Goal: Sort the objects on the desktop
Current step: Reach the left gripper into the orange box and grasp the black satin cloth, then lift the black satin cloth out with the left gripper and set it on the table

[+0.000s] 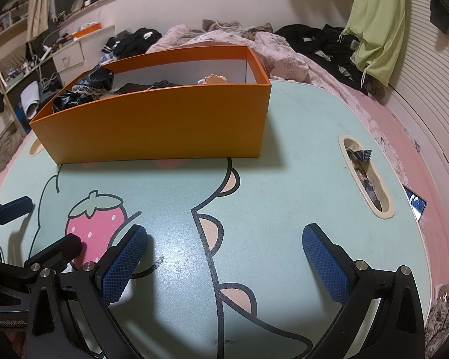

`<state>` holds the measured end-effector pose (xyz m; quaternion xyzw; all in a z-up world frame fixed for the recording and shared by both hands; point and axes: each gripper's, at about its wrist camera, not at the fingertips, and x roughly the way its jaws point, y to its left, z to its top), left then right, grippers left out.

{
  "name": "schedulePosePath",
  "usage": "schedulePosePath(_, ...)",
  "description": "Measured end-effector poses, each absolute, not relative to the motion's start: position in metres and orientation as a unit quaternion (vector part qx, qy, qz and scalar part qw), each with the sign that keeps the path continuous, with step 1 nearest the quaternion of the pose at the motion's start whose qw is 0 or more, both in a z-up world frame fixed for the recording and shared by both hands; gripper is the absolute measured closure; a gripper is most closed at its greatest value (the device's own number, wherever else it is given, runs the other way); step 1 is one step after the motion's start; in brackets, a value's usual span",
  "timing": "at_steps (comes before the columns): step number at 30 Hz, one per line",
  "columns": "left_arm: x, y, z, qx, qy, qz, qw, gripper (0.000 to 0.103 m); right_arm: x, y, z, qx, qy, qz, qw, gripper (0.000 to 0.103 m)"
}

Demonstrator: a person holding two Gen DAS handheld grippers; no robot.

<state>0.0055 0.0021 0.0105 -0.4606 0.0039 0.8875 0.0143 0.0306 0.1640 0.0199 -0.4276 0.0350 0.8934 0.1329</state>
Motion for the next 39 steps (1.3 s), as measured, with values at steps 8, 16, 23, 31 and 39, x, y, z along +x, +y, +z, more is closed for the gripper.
schedulePosePath(8,0.007,0.002,0.014,-0.462,0.003,0.887,0.008,0.000,0.031,0.164,0.020,-0.427,0.036,0.893,0.136,0.000)
schedulePosePath(16,0.014,-0.019,0.026,-0.452,-0.046,0.891,0.014,0.031,0.031,0.163,0.020,-0.427,0.037,0.893,0.138,0.000)
schedulePosePath(23,-0.020,-0.031,0.093,-0.396,-0.050,0.915,0.051,0.052,0.031,0.164,0.020,-0.426,0.038,0.893,0.141,0.000)
schedulePosePath(31,-0.121,-0.011,0.083,-0.441,0.034,0.896,0.039,0.052,0.032,0.163,0.020,-0.425,0.039,0.893,0.143,0.000)
schedulePosePath(39,-0.107,-0.029,0.085,-0.420,-0.017,0.905,0.063,0.074,0.031,0.162,0.020,-0.425,0.041,0.892,0.147,0.000)
